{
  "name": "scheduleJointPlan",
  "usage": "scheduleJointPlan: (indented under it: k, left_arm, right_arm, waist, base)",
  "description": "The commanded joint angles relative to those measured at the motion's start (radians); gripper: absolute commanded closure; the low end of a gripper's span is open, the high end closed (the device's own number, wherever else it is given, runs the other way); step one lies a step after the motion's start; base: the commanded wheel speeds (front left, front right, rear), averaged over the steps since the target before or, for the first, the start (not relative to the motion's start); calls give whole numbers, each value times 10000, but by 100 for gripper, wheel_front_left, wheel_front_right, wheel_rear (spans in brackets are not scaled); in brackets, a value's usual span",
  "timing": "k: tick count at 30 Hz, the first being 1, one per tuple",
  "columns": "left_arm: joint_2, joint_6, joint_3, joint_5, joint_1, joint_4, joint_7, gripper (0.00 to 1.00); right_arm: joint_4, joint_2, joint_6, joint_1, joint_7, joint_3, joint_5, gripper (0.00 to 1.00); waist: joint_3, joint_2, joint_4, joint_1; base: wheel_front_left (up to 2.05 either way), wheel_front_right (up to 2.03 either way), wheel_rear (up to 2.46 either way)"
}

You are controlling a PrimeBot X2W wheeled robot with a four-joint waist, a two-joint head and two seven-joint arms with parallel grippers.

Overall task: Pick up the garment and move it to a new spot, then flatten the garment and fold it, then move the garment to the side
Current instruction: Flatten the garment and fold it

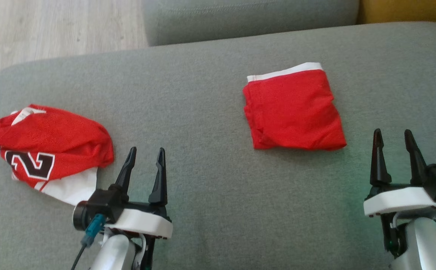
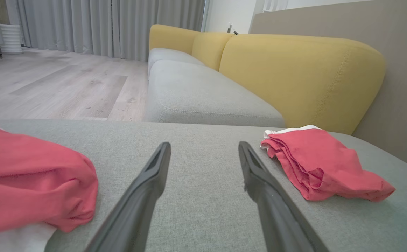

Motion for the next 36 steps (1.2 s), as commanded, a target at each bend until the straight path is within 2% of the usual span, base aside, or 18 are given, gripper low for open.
scheduleJointPlan:
  k: [1, 3, 4, 5, 10, 14, 18, 25, 29, 32, 33, 36]
  left_arm:
    - [55, 0, 304, -56, -345, -322, -95, 0]
    - [55, -13, 252, -51, -454, -335, -95, 0]
    - [55, -20, 219, -50, -514, -337, -95, 0]
    - [55, -23, 175, -51, -573, -338, -95, 0]
    - [55, -31, -47, -48, -921, -316, -95, 0]
    - [55, -35, -279, -90, -1318, -302, -95, 0]
    - [55, 10, -507, -192, -1592, -305, -95, 0]
    - [55, 117, -689, -305, -1873, -305, -95, 0]
    - [55, 160, -657, -308, -1909, -268, -95, 0]
    - [55, 179, -559, -300, -1864, -248, -95, 0]
    - [55, 172, -528, -297, -1832, -236, -95, 0]
    - [55, 149, -569, -326, -1824, -230, -95, 0]
  right_arm:
    - [-357, -31, 65, -383, -104, 221, 43, 0]
    - [-278, -30, 65, -595, -104, 241, 15, 0]
    - [-192, -30, 65, -747, -104, 244, -38, 66]
    - [-58, -30, 65, -927, -104, 266, -154, 100]
    - [961, -29, 65, -2299, -92, 225, -615, 100]
    - [2526, -29, 65, -4002, -31, 5, -1173, 100]
    - [3990, -68, 65, -5153, -39, -718, -1865, 100]
    - [6282, -337, 65, -6156, 120, -2209, -3306, 100]
    - [6782, -274, 65, -6414, -2, -2557, -3840, 100]
    - [6657, -112, 65, -6624, -89, -2209, -3865, 100]
    - [6172, -49, 65, -6658, -97, -1628, -3606, 100]
    - [5715, -34, 65, -6462, -101, -117, -2325, 100]
  waist:
    - [134, -1, 88, 0]
    - [358, -1, 213, 0]
    - [474, -1, 286, 0]
    - [606, -1, 364, 0]
    - [1383, -1, 844, 0]
    - [2087, -1, 1370, 0]
    - [2462, -1, 1774, 0]
    - [2755, -1, 2156, 0]
    - [2666, -1, 2167, 0]
    - [2537, -1, 2085, 0]
    - [2458, -1, 2051, 0]
    - [2373, -1, 2083, 0]
  base:
    - [0, 0, 0]
    - [0, 0, 0]
    - [0, 0, 0]
    - [0, 0, 0]
    - [0, 0, 0]
    - [0, 0, 0]
    - [0, 0, 0]
    - [0, 0, 0]
    - [0, 0, 0]
    - [0, 0, 0]
    - [0, 0, 0]
    - [0, 0, 0]
